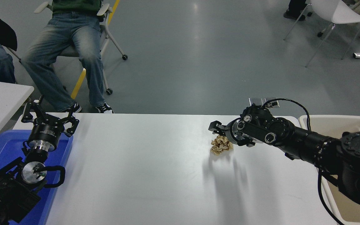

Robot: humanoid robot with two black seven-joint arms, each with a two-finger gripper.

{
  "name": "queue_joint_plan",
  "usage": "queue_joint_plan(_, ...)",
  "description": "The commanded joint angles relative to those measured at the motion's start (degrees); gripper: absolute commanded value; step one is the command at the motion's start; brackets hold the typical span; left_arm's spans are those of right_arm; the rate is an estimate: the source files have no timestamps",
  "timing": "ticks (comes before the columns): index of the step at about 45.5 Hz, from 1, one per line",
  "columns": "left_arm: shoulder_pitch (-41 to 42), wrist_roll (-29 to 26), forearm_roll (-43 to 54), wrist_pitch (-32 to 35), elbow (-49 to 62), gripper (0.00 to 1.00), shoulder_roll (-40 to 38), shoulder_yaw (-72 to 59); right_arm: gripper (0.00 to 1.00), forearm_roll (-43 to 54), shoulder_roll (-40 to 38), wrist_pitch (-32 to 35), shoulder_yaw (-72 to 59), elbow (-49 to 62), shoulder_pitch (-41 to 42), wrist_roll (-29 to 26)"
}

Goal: Clean the table surface

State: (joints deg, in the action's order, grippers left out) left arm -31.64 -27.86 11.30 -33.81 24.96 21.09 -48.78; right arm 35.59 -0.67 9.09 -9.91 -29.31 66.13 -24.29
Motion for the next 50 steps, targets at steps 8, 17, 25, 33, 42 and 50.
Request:
queue_joint_plan(8, 0.0, 0.0, 0.0, 0.1, 0.0, 1.00, 0.0, 0.0, 1.00, -0.9, 0.7, -0.5, -0.7, 2.9, 0.0, 0.6)
queue_joint_plan(17, 0.0, 0.0, 0.0, 0.0, 0.0, 1.00, 0.0, 0.0, 1.00, -0.9, 0.7, -0.5, 2.9, 1.0, -2.1, 1.0)
queue_joint_plan(25, 0.0, 0.0, 0.0, 0.0, 0.0, 1.00, 0.0, 0.0, 1.00, -0.7, 0.7, -0.4, 5.0, 0.0, -3.2, 4.7)
queue_joint_plan(33, 0.0, 0.0, 0.0, 0.0, 0.0, 1.00, 0.0, 0.0, 1.00, 1.2, 0.7, -1.9, 4.0, 0.8, -5.0, 5.0)
queue_joint_plan(42, 0.0, 0.0, 0.0, 0.1, 0.0, 1.00, 0.0, 0.0, 1.00, 3.3, 0.7, -3.1, 2.1, 1.1, -6.3, 7.1)
queue_joint_plan(50, 0.0, 0.0, 0.0, 0.0, 0.0, 1.00, 0.0, 0.0, 0.95, 3.3, 0.7, -4.1, 2.1, 0.7, -6.5, 8.0)
